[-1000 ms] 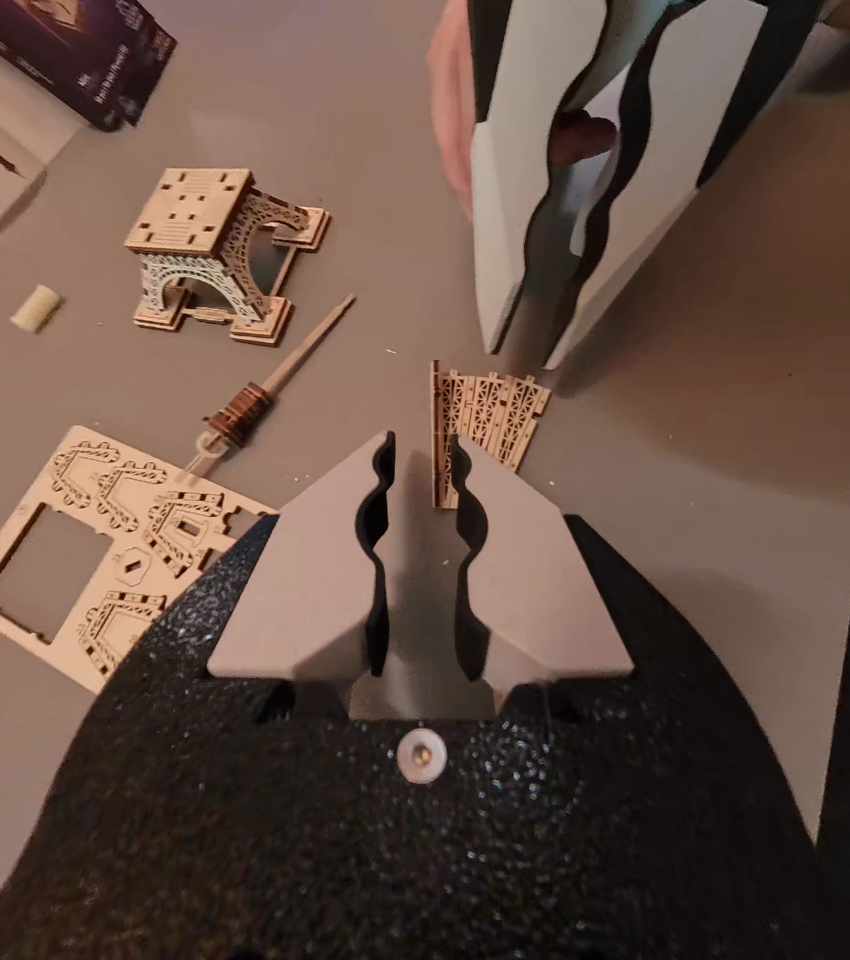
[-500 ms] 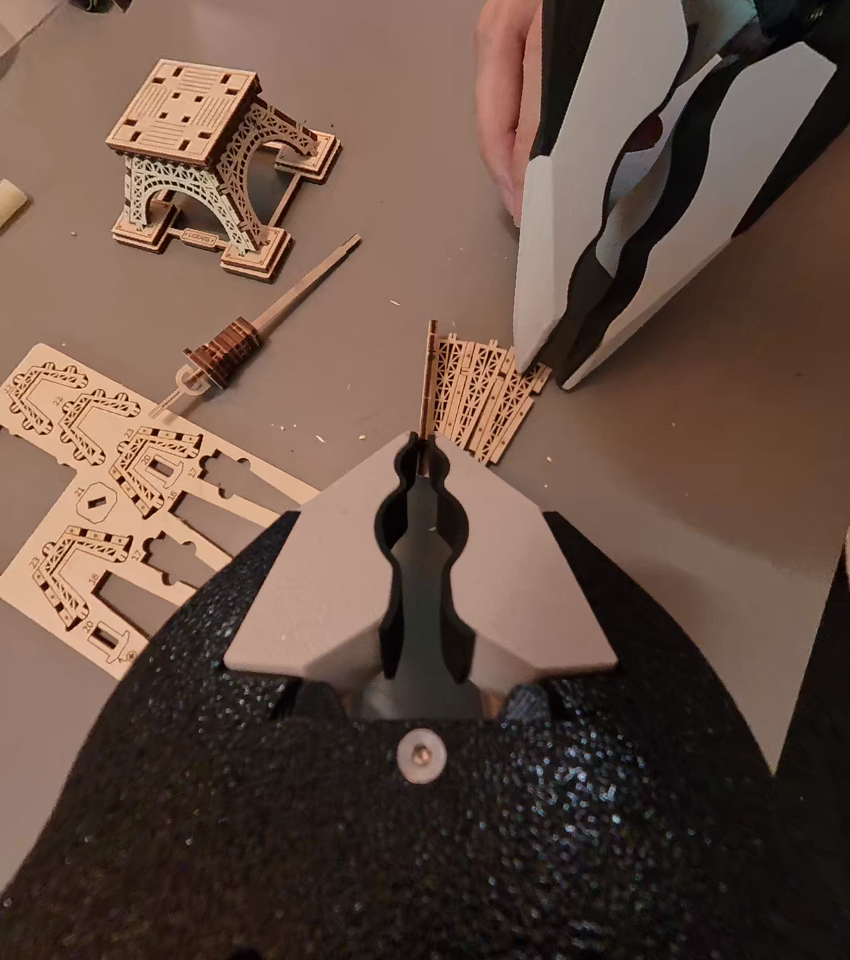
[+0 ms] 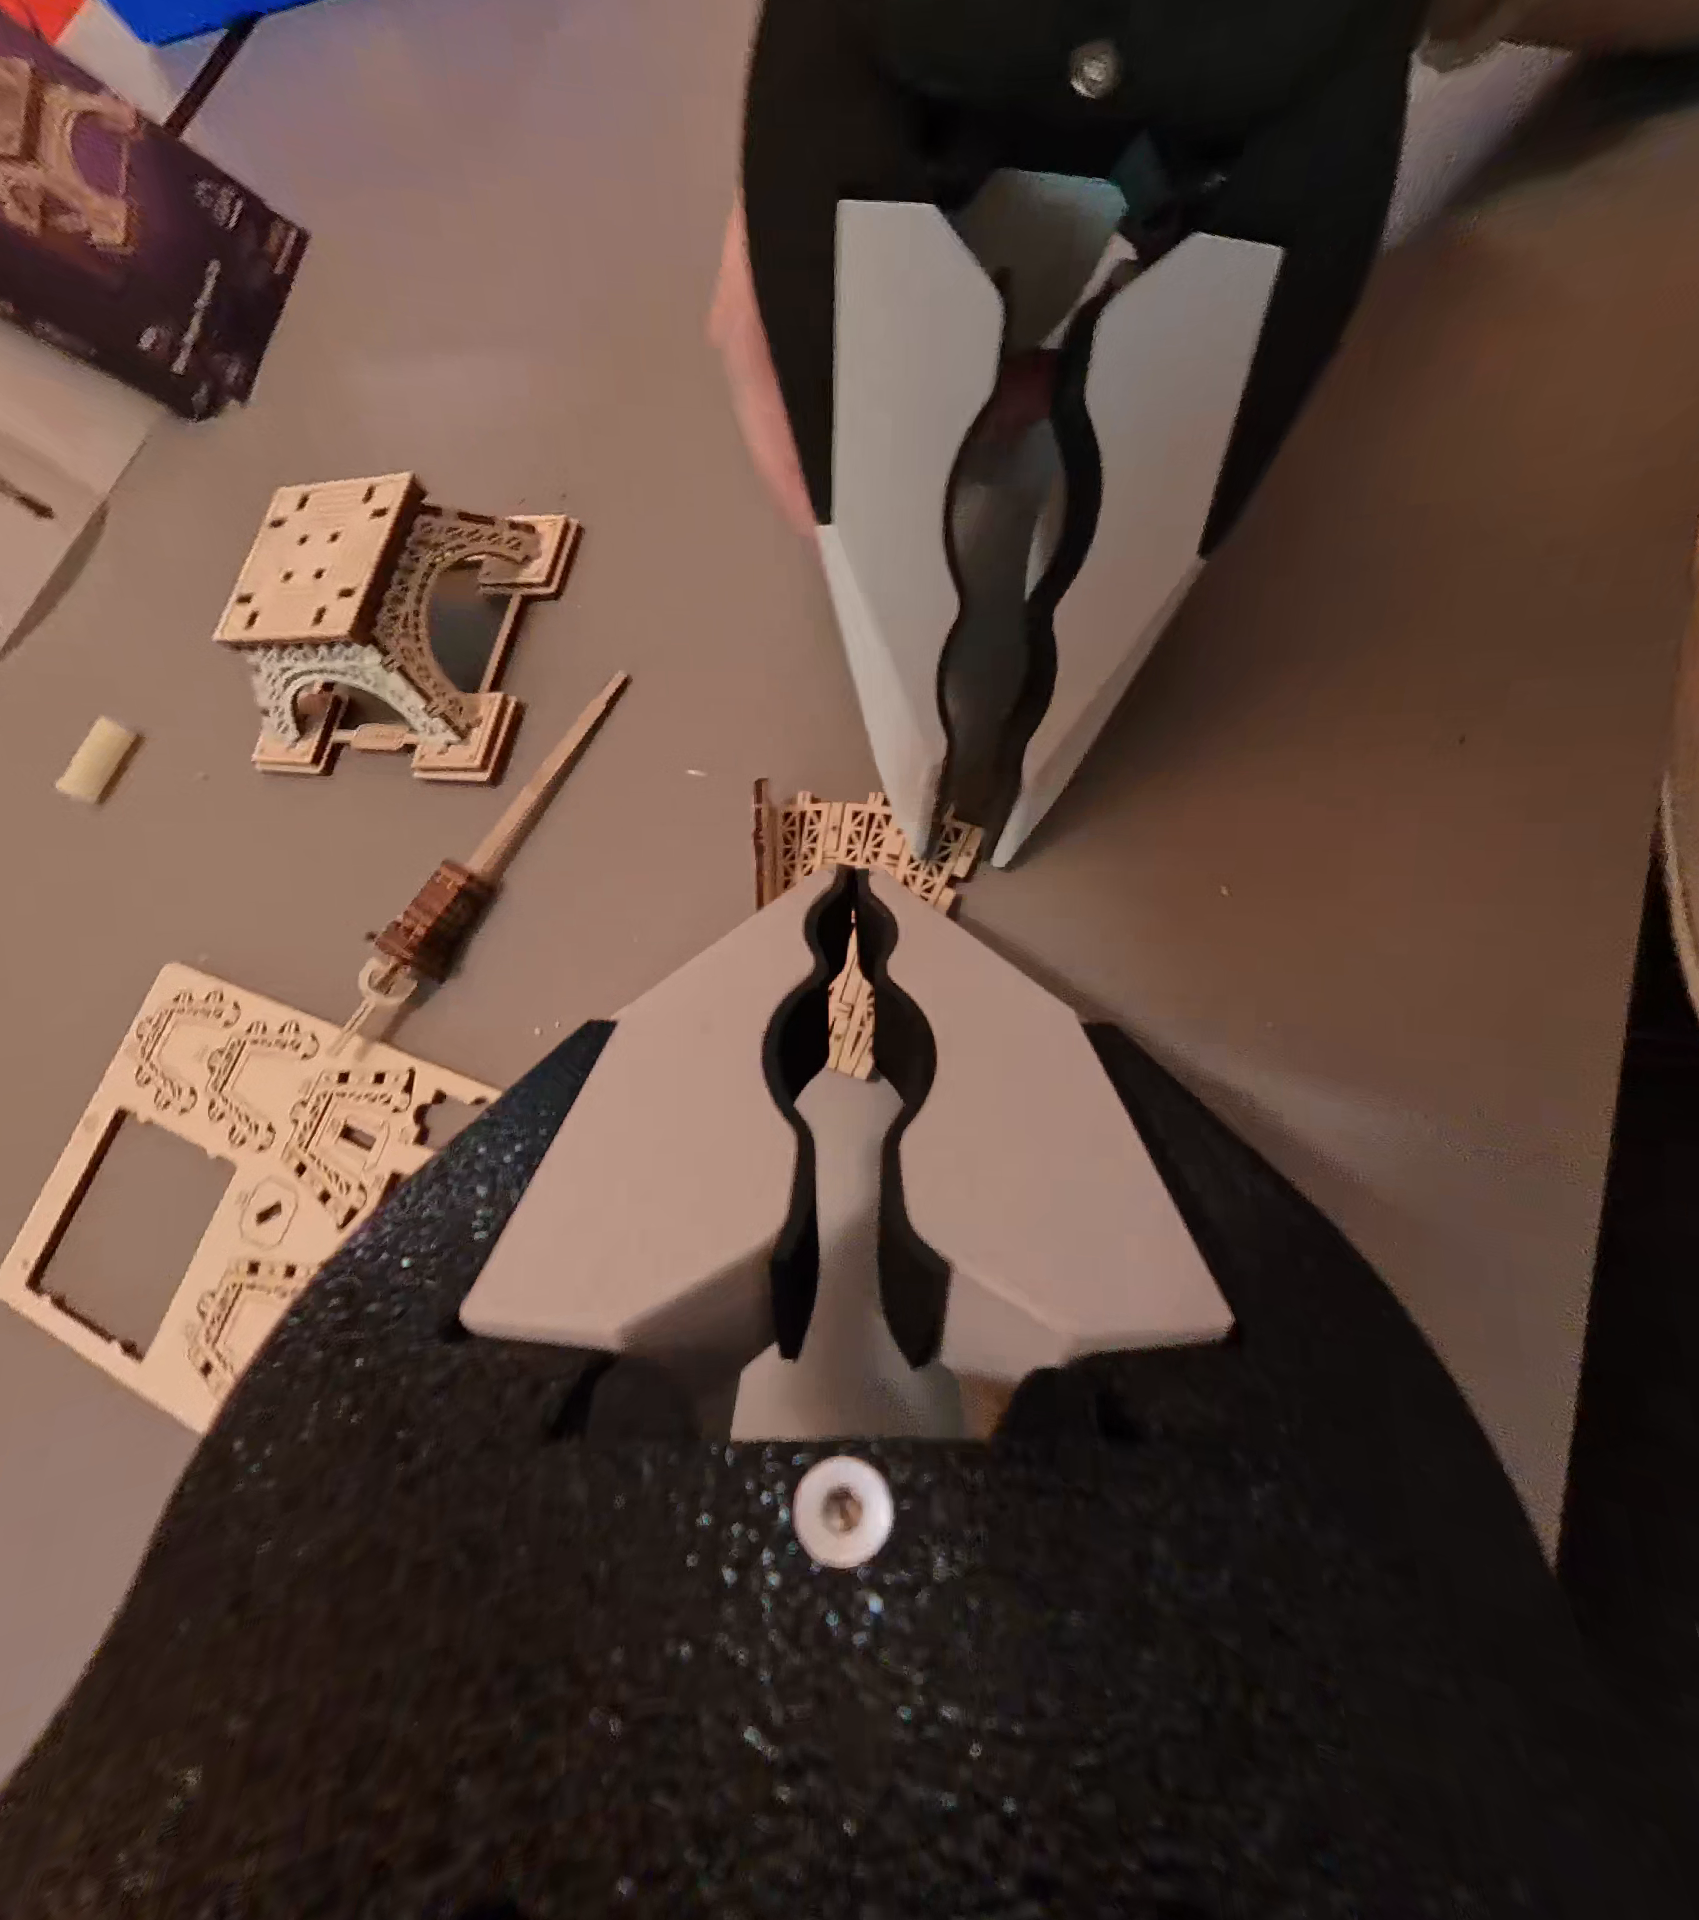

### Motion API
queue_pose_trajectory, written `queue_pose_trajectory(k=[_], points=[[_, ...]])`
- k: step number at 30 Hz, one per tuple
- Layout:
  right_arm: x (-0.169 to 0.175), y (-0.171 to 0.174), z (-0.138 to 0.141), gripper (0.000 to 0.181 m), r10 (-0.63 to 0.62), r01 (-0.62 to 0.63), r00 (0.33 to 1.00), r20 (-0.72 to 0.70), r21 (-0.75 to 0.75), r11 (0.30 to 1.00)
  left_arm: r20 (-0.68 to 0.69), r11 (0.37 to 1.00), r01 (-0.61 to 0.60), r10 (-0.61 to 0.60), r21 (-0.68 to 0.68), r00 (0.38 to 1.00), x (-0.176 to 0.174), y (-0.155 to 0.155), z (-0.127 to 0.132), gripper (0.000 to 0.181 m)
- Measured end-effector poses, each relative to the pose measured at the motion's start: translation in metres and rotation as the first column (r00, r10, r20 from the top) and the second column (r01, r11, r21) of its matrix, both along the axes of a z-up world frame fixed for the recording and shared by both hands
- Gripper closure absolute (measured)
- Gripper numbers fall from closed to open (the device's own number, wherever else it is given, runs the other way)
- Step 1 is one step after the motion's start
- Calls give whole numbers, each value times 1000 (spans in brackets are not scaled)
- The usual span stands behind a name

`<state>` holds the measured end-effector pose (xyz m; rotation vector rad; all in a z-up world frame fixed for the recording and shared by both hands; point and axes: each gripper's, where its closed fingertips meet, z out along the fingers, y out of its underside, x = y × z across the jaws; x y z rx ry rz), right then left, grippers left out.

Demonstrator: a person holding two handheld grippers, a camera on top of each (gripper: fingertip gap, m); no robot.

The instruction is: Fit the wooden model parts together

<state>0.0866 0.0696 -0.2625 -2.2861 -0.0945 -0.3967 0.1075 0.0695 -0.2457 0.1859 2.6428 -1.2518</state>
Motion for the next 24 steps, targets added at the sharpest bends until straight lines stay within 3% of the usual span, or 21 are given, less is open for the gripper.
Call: queue_pose_trajectory(k=[7,20,24], points=[[1,-1,0,173,-7,7,1000,-9,12,1000,23,996,46,-48,77,999,-2,-6,-16,181],[6,-7,1,166,-32,32,999,13,-34,999,7,969,56,-59,239,998,-1,-6,-19,181],[4,-5,-1,172,-19,20,1000,15,-60,998,-19,957,37,-33,288,999,-2,-6,-20,181]])
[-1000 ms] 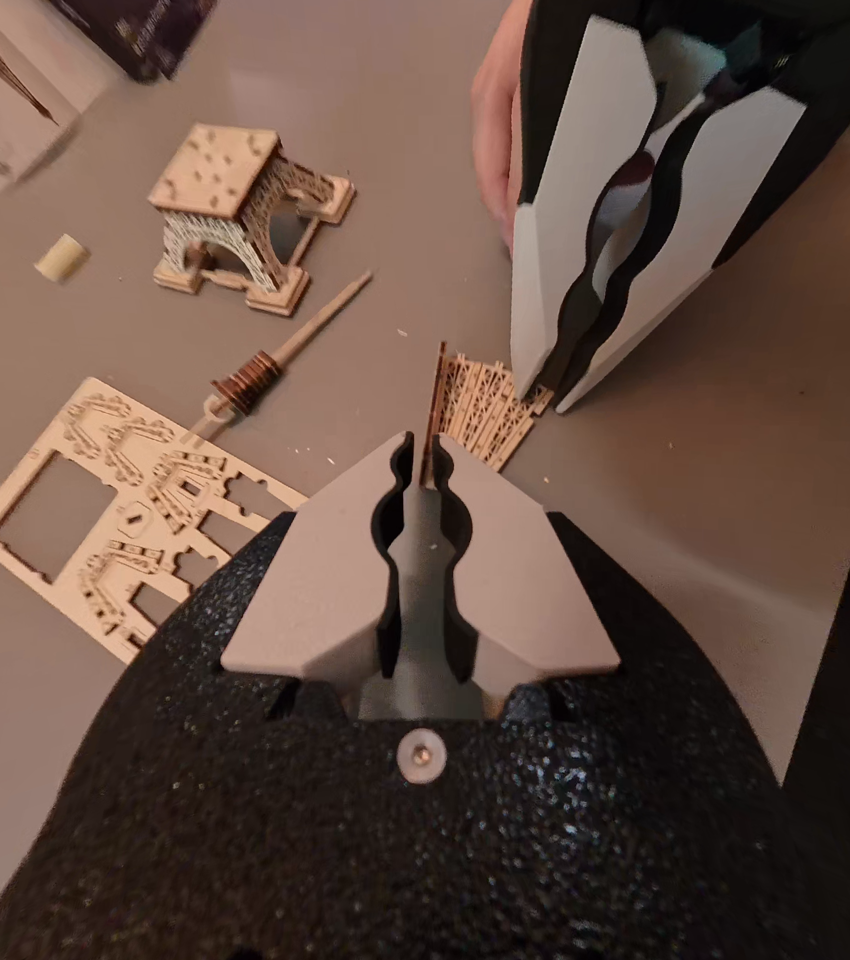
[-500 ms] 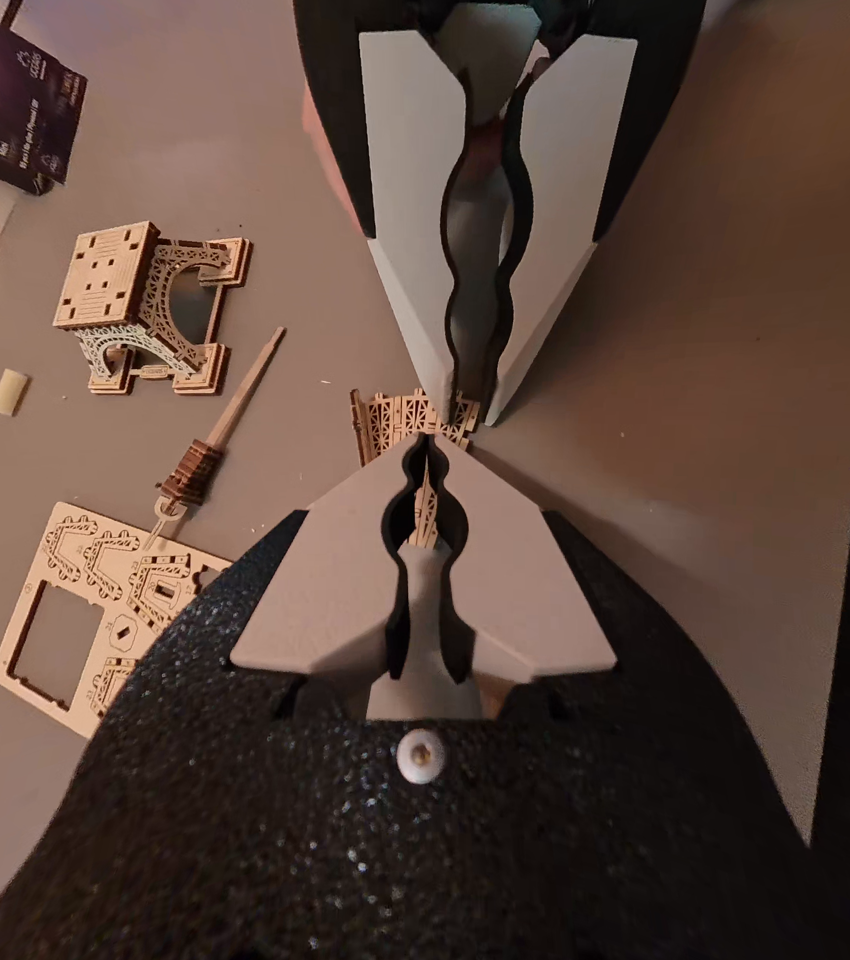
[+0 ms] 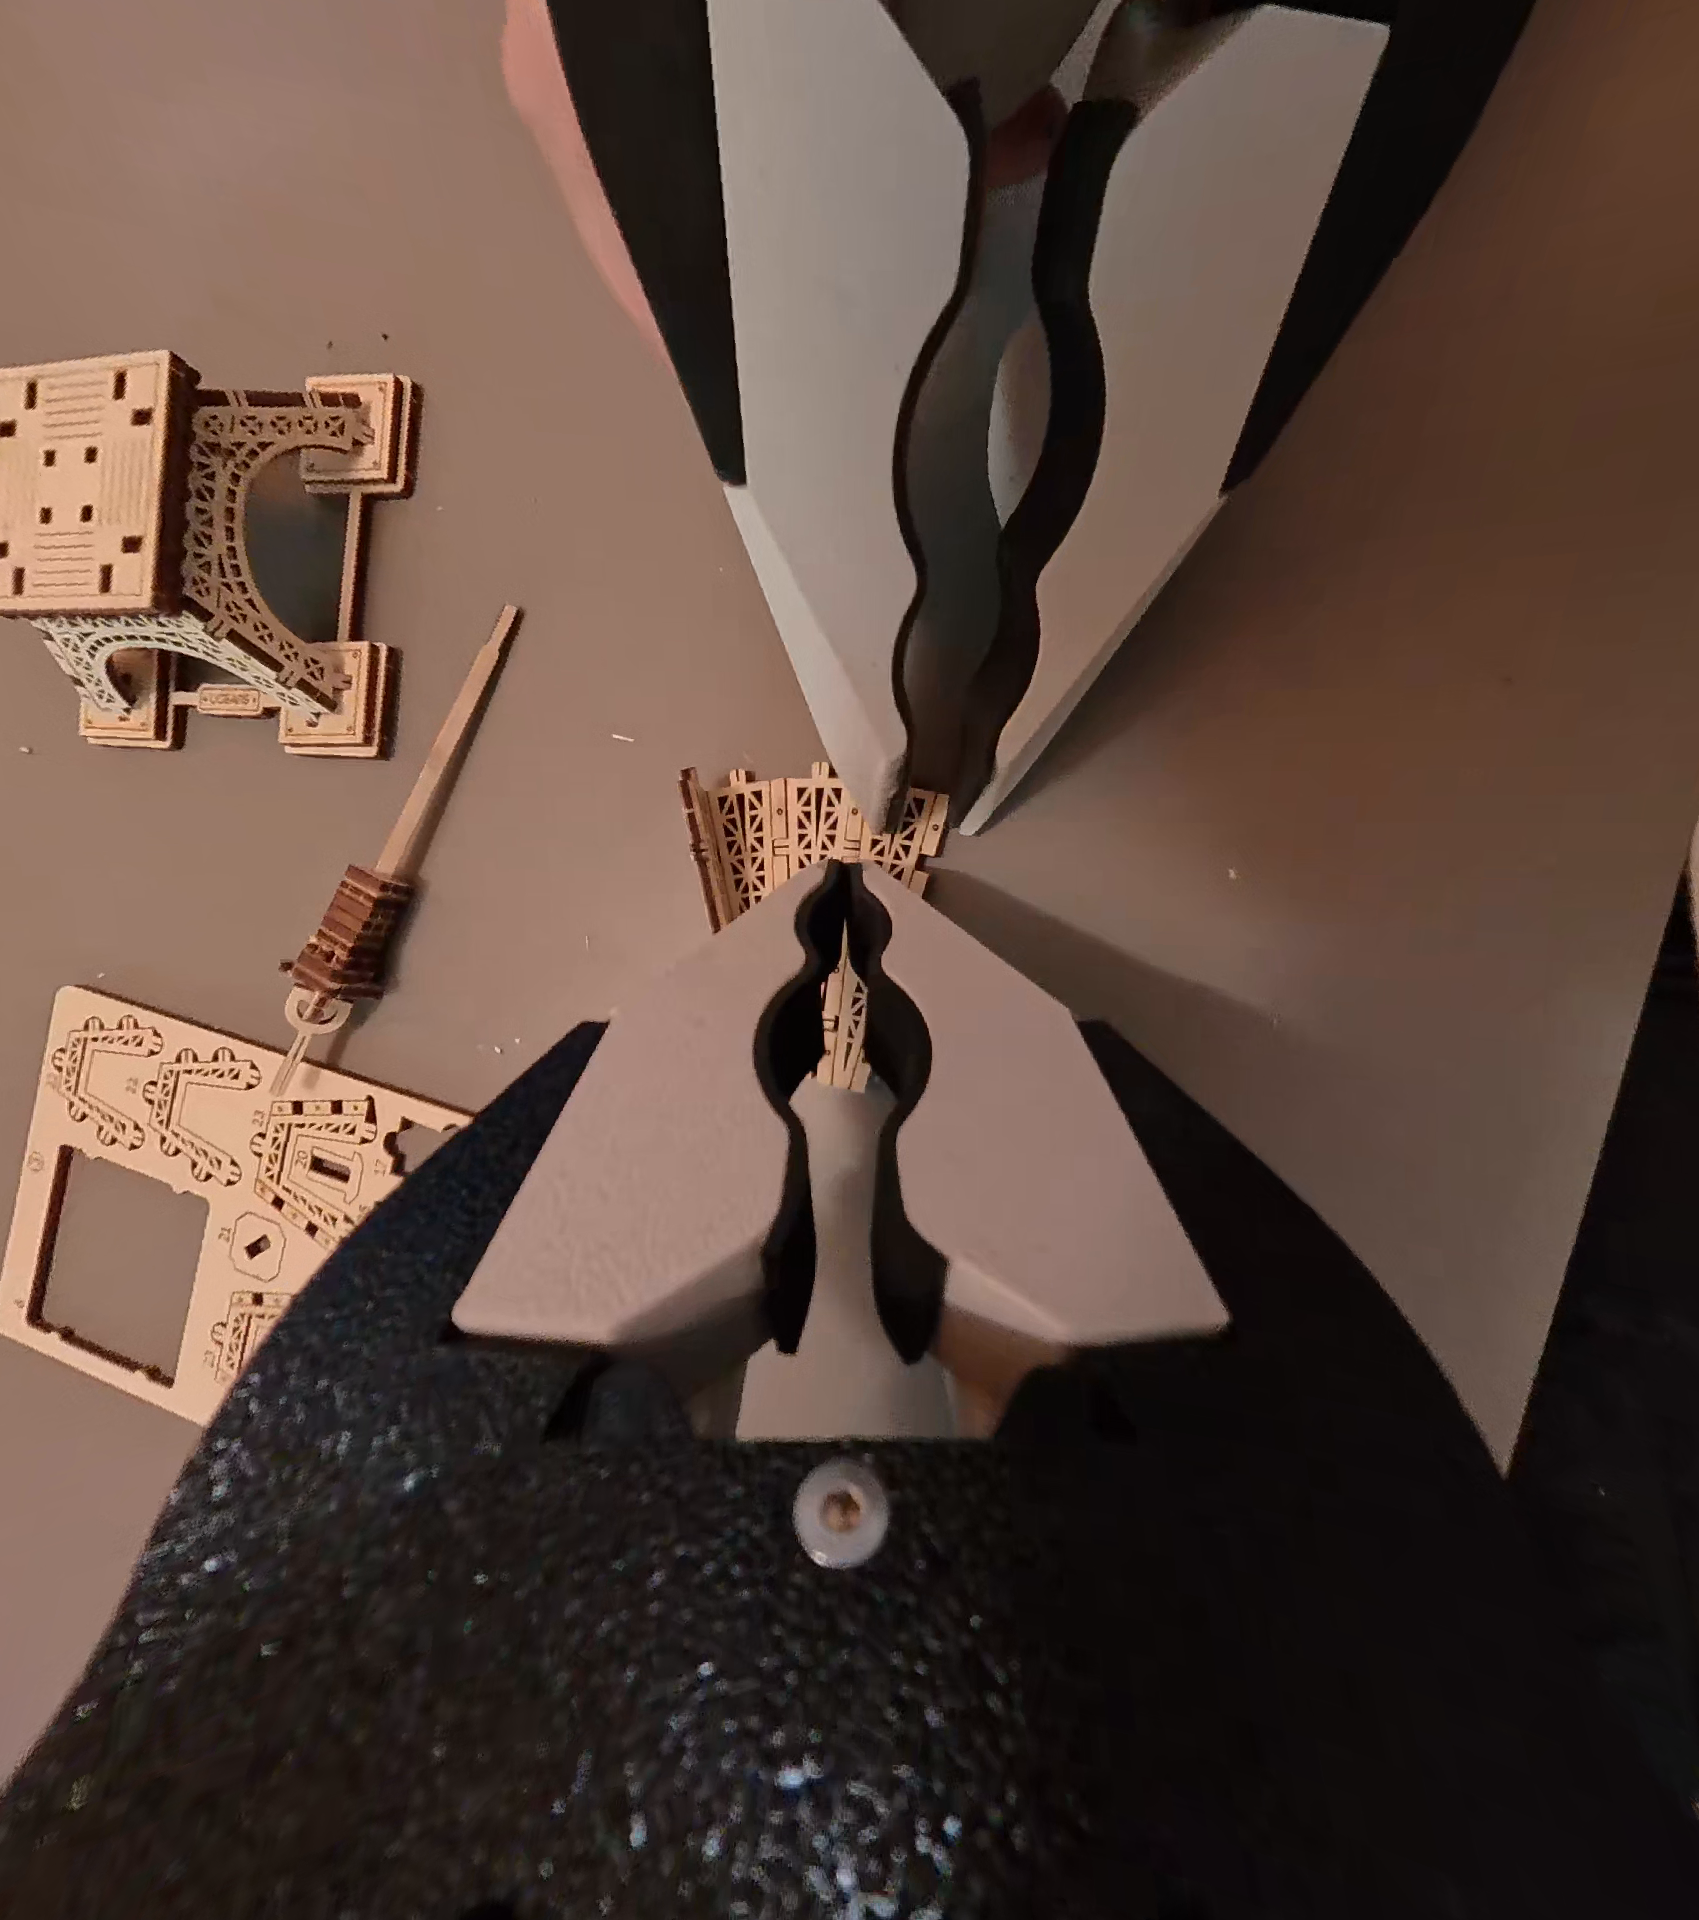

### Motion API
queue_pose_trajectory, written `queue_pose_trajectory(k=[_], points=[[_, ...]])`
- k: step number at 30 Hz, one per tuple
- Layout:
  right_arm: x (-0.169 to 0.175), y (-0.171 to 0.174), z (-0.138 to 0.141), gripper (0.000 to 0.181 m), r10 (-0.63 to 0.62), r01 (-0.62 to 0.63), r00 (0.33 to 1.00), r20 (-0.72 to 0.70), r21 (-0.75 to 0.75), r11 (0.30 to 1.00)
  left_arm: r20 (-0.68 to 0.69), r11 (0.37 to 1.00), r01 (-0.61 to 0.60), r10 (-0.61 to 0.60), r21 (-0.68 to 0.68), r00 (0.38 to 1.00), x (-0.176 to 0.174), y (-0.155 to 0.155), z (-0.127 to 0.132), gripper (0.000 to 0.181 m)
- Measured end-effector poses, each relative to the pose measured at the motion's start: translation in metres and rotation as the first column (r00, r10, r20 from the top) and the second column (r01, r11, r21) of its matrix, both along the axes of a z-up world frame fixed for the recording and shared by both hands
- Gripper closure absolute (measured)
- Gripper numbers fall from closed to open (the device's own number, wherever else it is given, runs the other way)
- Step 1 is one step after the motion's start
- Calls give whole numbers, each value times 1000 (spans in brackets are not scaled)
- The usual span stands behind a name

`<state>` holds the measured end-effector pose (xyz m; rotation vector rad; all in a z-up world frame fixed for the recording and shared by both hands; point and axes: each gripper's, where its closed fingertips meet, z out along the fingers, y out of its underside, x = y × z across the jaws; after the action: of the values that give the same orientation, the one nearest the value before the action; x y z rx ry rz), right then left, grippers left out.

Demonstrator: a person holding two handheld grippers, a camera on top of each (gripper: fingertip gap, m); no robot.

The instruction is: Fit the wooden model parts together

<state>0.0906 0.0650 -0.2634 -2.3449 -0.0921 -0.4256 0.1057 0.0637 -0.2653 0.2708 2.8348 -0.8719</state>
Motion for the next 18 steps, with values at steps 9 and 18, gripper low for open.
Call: queue_pose_trajectory(k=[9,18], points=[[1,0,0,172,-13,15,998,-57,36,999,-52,988,-33,41,149,998,0,0,-1,181],[2,-3,-1,171,-29,29,999,-35,0,1000,-211,970,-29,81,241,974,0,-1,-2,181]])
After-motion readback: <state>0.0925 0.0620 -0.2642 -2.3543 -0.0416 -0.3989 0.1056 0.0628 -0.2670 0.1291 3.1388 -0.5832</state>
